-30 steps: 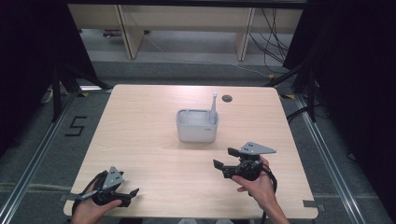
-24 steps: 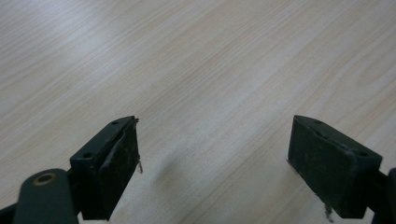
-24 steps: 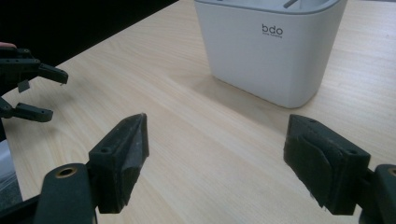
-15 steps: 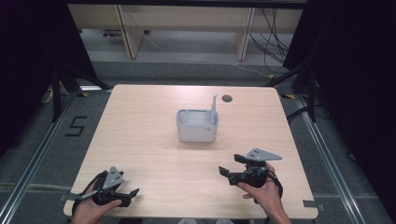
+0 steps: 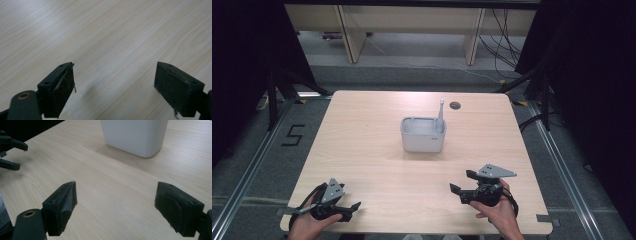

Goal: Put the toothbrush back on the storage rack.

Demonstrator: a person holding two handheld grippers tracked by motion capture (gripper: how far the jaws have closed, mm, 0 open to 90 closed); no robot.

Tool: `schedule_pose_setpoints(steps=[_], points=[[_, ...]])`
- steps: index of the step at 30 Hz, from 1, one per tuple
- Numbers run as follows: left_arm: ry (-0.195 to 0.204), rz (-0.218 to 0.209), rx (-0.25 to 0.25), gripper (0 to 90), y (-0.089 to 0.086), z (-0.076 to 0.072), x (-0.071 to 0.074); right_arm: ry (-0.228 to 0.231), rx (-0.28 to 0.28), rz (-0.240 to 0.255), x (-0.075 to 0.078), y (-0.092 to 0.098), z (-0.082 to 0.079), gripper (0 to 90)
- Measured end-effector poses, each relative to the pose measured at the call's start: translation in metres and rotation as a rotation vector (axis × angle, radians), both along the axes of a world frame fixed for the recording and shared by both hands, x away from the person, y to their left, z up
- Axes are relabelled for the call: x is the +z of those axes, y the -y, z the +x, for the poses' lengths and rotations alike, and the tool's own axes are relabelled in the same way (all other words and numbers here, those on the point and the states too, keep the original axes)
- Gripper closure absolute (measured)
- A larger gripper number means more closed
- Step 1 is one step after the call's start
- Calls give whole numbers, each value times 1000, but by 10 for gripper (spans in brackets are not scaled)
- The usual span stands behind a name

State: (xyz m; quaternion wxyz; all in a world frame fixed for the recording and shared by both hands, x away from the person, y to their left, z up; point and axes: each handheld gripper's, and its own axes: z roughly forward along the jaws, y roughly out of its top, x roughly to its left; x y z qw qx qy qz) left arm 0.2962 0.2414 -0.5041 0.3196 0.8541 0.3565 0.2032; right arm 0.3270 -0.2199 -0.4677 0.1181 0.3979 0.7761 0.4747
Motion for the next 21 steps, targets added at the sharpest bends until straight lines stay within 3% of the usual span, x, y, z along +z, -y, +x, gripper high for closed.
schedule_pose_setpoints(steps=[2,3,4,8,9,11,12,13,14,19,21], points=[[1,-1,0,158,0,0,0,0,9,-9,0,2,-2,185],[1,-1,0,158,0,0,0,-26,0,14,-1,1,-4,184],[1,-1,0,158,0,0,0,-10,10,-10,-2,3,-4,184],[1,-1,0,158,0,0,0,-12,15,-24,-5,4,-7,182],[6,-36,15,158,2,-1,-1,-48,5,-1,-5,2,-10,181],[6,-35,15,158,2,-1,-1,-20,13,-21,-6,5,-9,178],[6,-35,15,158,2,-1,-1,-57,5,-18,-5,4,-12,175],[6,-35,15,158,2,-1,-1,-22,15,-29,-7,6,-11,171],[-1,9,-7,158,0,0,1,-45,8,-16,-7,5,-13,170],[4,0,-7,158,0,0,0,-35,13,-22,-10,6,-17,167],[8,-5,-8,158,0,0,0,-24,24,-51,-11,8,-18,167]])
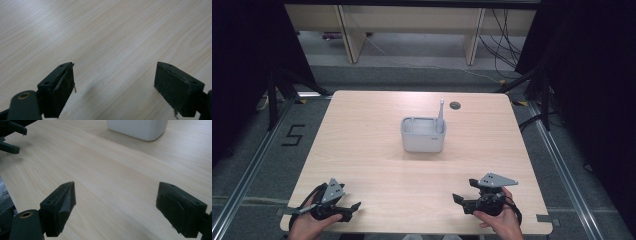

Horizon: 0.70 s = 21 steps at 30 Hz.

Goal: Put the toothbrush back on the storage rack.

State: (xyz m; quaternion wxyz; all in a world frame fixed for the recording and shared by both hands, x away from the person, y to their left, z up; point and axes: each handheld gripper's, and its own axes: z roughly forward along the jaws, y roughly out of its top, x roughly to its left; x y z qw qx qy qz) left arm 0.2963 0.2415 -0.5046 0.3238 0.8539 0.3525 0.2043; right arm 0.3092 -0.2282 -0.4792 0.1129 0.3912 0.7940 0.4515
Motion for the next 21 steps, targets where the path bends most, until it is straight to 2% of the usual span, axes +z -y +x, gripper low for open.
schedule_pose_setpoints(steps=[1,2,4,5,8,9,11,13,14,16,18,19,20,21], points=[[0,0,0,158,0,0,0,0,0,0,0,0,0,167],[0,0,-1,158,0,0,0,-26,-9,16,-1,-1,-2,167],[1,-2,0,158,0,0,0,-13,3,-1,-2,0,-3,167],[1,-1,0,158,0,0,0,-34,-3,4,-2,-1,-4,167],[3,3,-2,158,0,0,0,-4,10,-27,-3,0,-5,167],[7,-8,6,158,1,0,0,-26,-2,-8,-4,-2,-8,167],[6,-4,4,158,0,0,0,2,10,-35,-5,-1,-8,166],[5,-3,3,158,0,0,0,-19,10,-45,-5,-2,-11,166],[5,-3,3,158,0,0,0,-1,20,-53,-6,-1,-10,165],[5,-4,3,158,1,0,0,-17,20,-59,-6,-2,-11,164],[6,-4,4,158,0,0,0,-53,-8,-52,-5,-3,-15,164],[5,-7,5,158,1,0,0,-38,-3,-58,-5,-2,-15,164],[6,-4,5,158,1,0,0,-1,11,-75,-6,0,-13,164],[6,-4,4,158,1,0,0,-24,7,-59,-6,0,-14,164]])
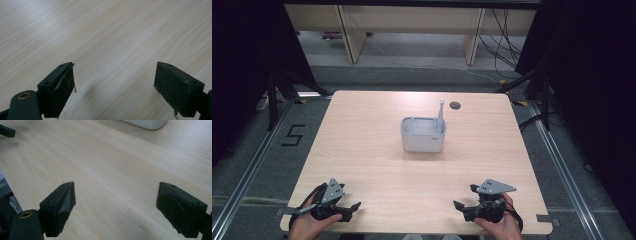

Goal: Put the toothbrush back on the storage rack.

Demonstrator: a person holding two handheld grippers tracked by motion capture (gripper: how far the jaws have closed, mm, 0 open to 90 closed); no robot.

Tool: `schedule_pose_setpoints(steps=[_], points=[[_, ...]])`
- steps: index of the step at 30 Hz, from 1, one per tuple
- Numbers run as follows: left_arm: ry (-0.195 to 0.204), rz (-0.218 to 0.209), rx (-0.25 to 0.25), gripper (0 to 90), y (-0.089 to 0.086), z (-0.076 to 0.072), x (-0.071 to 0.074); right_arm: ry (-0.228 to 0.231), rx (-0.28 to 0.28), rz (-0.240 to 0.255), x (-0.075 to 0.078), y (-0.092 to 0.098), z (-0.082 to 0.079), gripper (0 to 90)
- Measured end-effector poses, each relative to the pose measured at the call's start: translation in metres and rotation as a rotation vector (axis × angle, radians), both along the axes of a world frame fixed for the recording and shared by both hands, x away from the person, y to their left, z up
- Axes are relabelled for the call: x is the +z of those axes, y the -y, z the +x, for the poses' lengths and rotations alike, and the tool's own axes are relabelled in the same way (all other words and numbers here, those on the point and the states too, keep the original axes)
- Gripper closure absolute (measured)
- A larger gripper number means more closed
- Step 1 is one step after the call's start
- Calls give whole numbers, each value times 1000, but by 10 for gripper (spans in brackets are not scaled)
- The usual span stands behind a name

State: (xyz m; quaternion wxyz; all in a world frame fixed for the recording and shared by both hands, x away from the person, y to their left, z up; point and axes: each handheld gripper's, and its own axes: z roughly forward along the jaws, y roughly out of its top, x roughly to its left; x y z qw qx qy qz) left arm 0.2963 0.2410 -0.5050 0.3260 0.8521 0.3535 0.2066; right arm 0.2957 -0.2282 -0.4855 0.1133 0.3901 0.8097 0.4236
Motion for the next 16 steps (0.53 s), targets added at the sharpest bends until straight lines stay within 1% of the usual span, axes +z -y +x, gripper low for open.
schedule_pose_setpoints(steps=[1,2,3,4,5,7,8,9,10,11,14,16], points=[[1,0,0,158,0,0,0,8,5,1,-1,0,1,165],[1,0,0,158,0,0,0,25,12,-12,-1,2,1,164],[1,0,0,158,0,0,0,19,0,-17,0,2,1,164],[1,1,0,158,0,0,0,17,0,-17,0,2,0,164],[0,0,0,158,0,0,0,3,1,-7,-1,2,0,164],[0,0,0,158,0,0,0,25,-1,-22,-1,3,0,164],[-1,-2,0,158,0,0,0,-3,-11,-4,-1,2,-1,164],[-3,3,-5,158,0,0,0,-3,-17,-5,0,2,-2,165],[0,-1,2,158,0,0,0,-10,-13,1,-1,2,-2,164],[0,0,0,158,0,0,0,-13,-13,2,-1,2,-2,164],[0,0,1,158,0,0,0,0,-6,-6,-1,3,0,164],[-1,2,1,158,0,0,0,-3,-2,-4,-1,3,0,164]])
